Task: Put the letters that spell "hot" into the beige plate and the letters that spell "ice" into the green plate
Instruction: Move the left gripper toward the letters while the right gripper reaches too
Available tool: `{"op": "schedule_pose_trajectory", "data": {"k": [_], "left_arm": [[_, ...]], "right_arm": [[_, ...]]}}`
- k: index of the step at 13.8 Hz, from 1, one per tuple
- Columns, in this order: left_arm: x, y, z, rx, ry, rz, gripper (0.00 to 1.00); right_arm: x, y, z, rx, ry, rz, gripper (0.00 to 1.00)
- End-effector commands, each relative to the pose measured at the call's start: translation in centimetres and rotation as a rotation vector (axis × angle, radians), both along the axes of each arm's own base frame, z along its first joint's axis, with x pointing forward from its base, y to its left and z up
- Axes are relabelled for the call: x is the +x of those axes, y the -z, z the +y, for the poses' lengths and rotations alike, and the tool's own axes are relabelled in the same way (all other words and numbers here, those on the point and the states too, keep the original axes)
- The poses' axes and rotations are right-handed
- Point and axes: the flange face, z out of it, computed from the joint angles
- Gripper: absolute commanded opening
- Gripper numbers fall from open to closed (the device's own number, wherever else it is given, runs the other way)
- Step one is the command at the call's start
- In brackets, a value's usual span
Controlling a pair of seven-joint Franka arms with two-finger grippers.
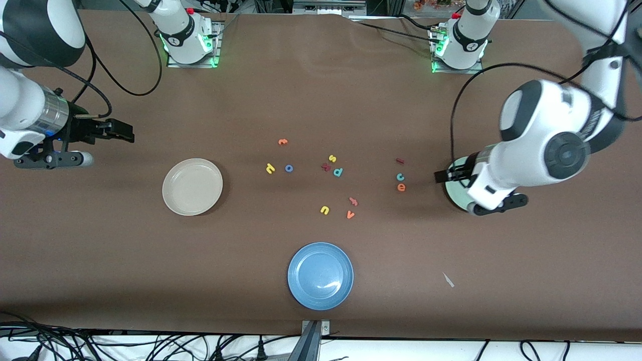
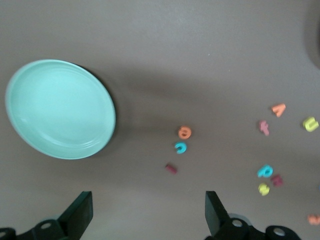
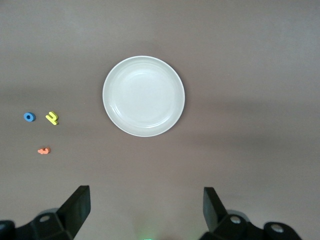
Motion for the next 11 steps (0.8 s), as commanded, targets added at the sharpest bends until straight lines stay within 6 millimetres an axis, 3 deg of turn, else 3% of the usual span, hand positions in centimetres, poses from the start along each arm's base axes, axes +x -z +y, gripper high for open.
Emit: {"op": "schedule_pose_trajectory", "data": {"k": [1, 3, 5, 7, 11], "left_arm": [[-1.8, 5.9, -3.4, 0.019, -0.081, 0.005, 0.99], [-2.5, 10.5, -5.1, 0.032, -0.119, -0.016, 0.98], [-2.6, 13.1, -5.5, 0.034, -0.125, -0.004, 0.94], [-2.8, 14.8, -5.6, 0.036, -0.110, 0.015, 0.87], [-4.8, 18.5, -6.7, 0.014, -0.100, -0.036, 0.87]], "right_arm": [[0.6, 0.3, 1.1, 0.020, 0.002, -0.012, 1.00], [0.9, 1.4, 2.1, 0.022, -0.009, -0.008, 1.00], [0.9, 2.5, 3.9, 0.018, 0.028, 0.002, 1.00], [0.5, 4.1, 6.3, 0.024, 0.036, -0.011, 1.00], [-0.9, 7.8, 11.2, 0.027, 0.069, -0.023, 1.00]]}}
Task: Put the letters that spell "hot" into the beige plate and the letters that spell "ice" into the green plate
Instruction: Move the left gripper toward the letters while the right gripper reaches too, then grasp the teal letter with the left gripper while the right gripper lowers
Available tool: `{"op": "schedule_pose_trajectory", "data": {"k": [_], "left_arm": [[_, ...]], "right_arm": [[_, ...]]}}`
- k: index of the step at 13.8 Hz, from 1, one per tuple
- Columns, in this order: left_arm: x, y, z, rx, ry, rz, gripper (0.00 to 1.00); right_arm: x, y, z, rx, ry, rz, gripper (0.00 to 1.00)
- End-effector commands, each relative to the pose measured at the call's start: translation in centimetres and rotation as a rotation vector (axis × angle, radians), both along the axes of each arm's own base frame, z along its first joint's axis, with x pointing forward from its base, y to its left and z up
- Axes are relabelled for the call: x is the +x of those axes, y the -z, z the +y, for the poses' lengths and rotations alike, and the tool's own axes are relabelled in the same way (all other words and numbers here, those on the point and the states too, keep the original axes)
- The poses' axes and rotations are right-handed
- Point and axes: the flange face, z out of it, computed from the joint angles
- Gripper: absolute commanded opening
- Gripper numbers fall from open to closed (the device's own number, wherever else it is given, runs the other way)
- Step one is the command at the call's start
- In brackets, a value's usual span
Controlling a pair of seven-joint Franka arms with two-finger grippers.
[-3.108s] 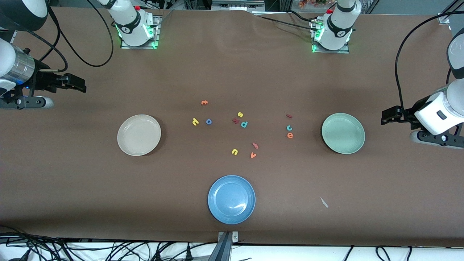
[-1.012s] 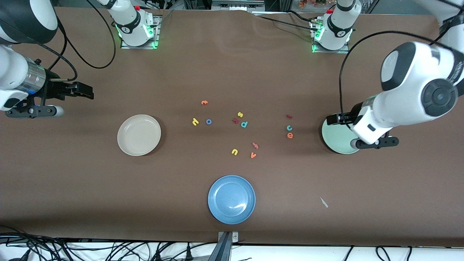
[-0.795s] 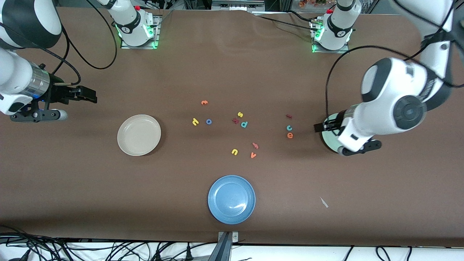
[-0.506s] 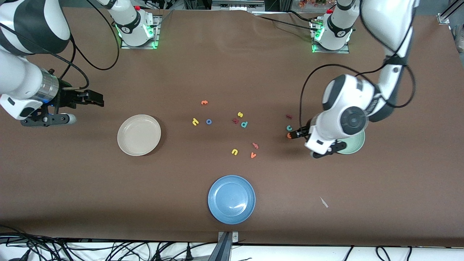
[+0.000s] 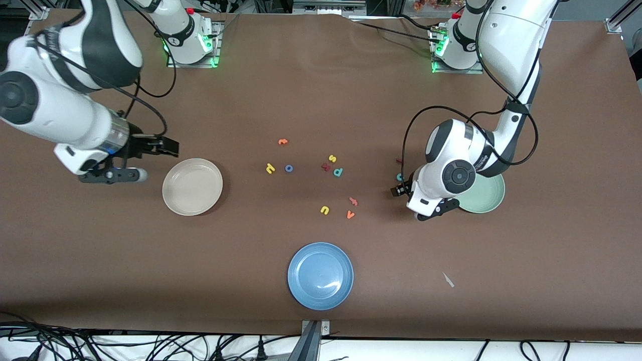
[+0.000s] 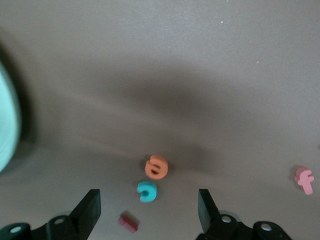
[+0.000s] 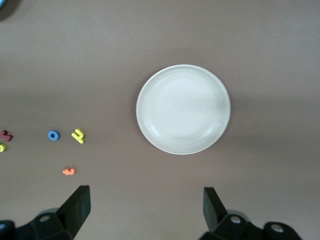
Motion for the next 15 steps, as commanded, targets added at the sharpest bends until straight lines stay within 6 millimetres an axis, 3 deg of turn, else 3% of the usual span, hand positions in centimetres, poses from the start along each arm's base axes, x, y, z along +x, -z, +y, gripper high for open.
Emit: {"op": "schedule_pose_trajectory", "data": {"k": [1, 4, 10, 13, 15], "left_arm": [[-2.2, 2.1, -0.9, -0.032, 0.005, -0.033, 0.87], [-3.7, 3.9, -0.5, -0.023, 0.024, -0.021, 0.87], [-5.3, 4.8, -1.2, -0.022, 0.044, 0.010, 0.78], [-5.6, 5.3, -0.7, -0.032, 0.085, 0.018, 0.70], [-5.7, 5.4, -0.7, -0.033, 0.088, 0.020, 0.64]], "right_arm": [[-1.5, 2.2, 2.6, 0.012, 0.027, -0.017, 1.00], [-1.5, 3.5, 4.0, 0.024, 0.050, -0.048, 1.00], [-2.3, 6.3, 10.3, 0.049, 0.104, -0.069, 1.00], [-4.1, 7.2, 14.4, -0.011, 0.109, -0.086, 1.00], [-5.6, 8.9, 15.8, -0.050, 0.091, -0.101, 1.00]]}}
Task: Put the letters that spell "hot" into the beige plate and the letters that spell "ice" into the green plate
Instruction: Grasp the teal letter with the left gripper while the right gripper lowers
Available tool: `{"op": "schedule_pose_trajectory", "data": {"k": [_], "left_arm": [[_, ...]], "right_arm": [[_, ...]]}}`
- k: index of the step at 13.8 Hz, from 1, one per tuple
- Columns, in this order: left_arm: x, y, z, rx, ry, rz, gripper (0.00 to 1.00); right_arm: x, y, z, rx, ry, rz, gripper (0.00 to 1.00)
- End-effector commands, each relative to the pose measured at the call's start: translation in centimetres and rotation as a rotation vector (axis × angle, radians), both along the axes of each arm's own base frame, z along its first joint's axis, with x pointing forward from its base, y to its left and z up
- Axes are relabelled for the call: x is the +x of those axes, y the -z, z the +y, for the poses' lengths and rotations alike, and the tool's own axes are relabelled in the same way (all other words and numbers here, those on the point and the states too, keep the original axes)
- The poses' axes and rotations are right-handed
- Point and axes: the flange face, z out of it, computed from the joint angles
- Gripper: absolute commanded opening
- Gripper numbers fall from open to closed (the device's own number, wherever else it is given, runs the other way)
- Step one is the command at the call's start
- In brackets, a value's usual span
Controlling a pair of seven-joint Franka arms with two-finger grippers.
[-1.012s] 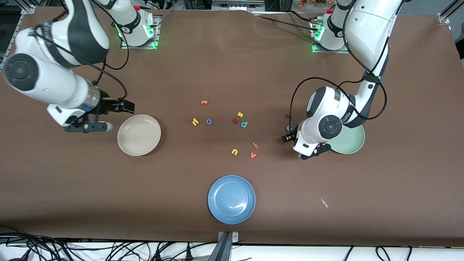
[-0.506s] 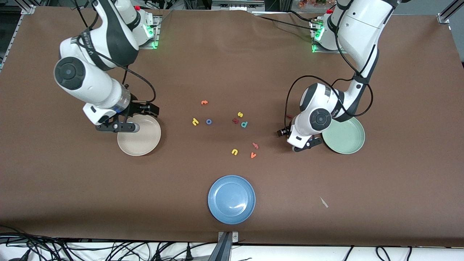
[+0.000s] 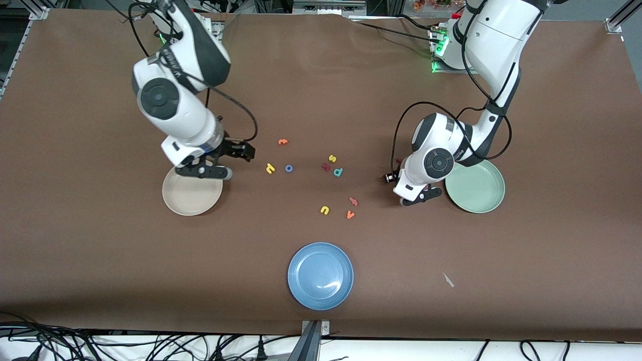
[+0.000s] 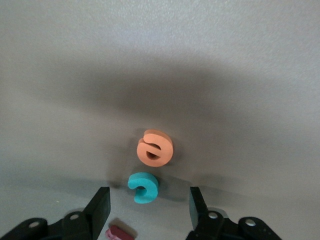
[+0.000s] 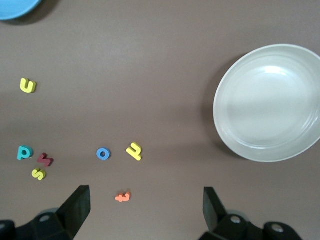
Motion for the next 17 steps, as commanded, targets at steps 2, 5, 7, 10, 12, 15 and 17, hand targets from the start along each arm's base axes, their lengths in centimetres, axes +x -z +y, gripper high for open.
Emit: {"op": "schedule_pose_trajectory", "data": {"k": [2, 5, 7, 10, 12, 15, 17], "left_arm": [[-0.5, -0.1, 0.5, -0.020, 0.022, 0.001, 0.51], [-0.5, 0.0, 0.7, -0.024, 0.032, 0.001, 0.39], [-0.3, 0.0, 0.8, -0.025, 0.032, 0.000, 0.20], [0.0, -0.5, 1.3, -0.027, 0.028, -0.002, 0.10], [0.6, -2.4, 1.5, -0.035, 0.040, -0.018, 0.01], [1.6, -6.4, 3.6, -0.053, 0.069, -0.010, 0.00], [1.9, -7.1, 4.5, -0.053, 0.068, 0.010, 0.00]], "right_arm": [[-0.2, 4.5, 1.6, 0.015, -0.008, -0.070, 1.00], [-0.2, 8.0, 1.8, 0.021, 0.062, -0.030, 1.00], [-1.0, 9.0, 1.5, 0.004, 0.063, -0.005, 1.00], [-1.4, 8.6, 1.4, -0.006, 0.060, -0.007, 1.00], [-1.6, 7.8, 1.3, -0.014, 0.060, -0.012, 1.00], [-2.2, 7.6, 0.8, -0.057, 0.093, 0.025, 1.00], [-2.5, 7.5, 1.2, -0.061, 0.127, 0.028, 1.00]]}}
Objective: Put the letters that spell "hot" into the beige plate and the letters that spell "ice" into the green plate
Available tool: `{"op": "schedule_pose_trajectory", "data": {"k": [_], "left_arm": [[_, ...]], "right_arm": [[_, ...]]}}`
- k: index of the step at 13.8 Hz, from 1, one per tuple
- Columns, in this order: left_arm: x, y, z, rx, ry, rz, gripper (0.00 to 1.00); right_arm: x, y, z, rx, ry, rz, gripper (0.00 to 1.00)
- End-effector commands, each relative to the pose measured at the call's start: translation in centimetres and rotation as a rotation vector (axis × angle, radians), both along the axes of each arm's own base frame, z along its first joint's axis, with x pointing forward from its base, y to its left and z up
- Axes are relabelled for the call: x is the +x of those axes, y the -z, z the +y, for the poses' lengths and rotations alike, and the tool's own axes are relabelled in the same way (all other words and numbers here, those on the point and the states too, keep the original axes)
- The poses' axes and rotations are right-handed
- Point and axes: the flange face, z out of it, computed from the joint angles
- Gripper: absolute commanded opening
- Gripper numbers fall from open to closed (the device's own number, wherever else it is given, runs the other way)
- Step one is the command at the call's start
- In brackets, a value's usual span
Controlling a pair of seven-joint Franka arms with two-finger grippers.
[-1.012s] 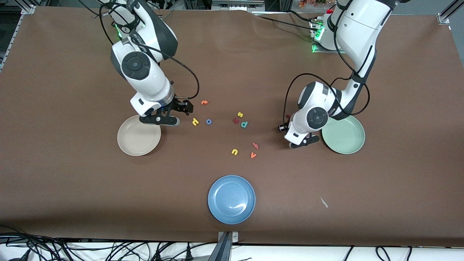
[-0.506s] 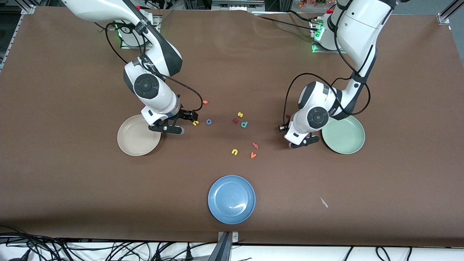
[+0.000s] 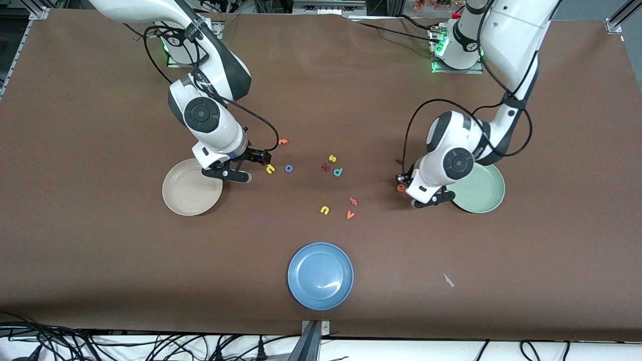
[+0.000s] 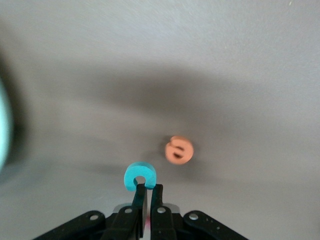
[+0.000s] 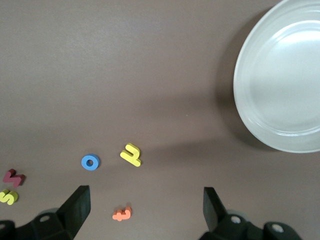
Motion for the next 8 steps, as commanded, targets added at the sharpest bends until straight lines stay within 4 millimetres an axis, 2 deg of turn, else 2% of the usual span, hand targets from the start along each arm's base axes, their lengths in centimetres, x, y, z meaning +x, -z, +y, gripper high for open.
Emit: {"op": "schedule_pose_trajectory", "data": {"k": [1, 2, 4, 6, 7, 8], "left_arm": [[0.1, -2.5, 1.4, -0.030, 0.026, 0.012, 0.00], [0.2, -3.3, 2.5, -0.036, 0.048, 0.027, 0.00], [0.6, -4.7, 6.5, -0.061, 0.101, 0.061, 0.00], [1.1, -4.5, 10.4, -0.086, 0.135, 0.071, 0.02], [1.4, -4.2, 12.2, -0.087, 0.135, 0.069, 0.07], [1.7, -4.1, 14.4, -0.083, 0.145, 0.067, 0.07]], "right_arm": [[-1.4, -0.6, 0.6, -0.030, 0.029, -0.006, 1.00], [-1.4, -0.8, 0.6, -0.028, 0.029, -0.009, 1.00], [-1.1, -1.3, 0.9, -0.011, 0.023, -0.031, 1.00], [-0.3, -0.3, 1.1, 0.019, -0.002, -0.078, 1.00], [0.1, 0.4, 0.9, 0.024, -0.005, -0.083, 1.00], [0.4, 0.4, 0.7, 0.027, 0.002, -0.087, 1.00]]}}
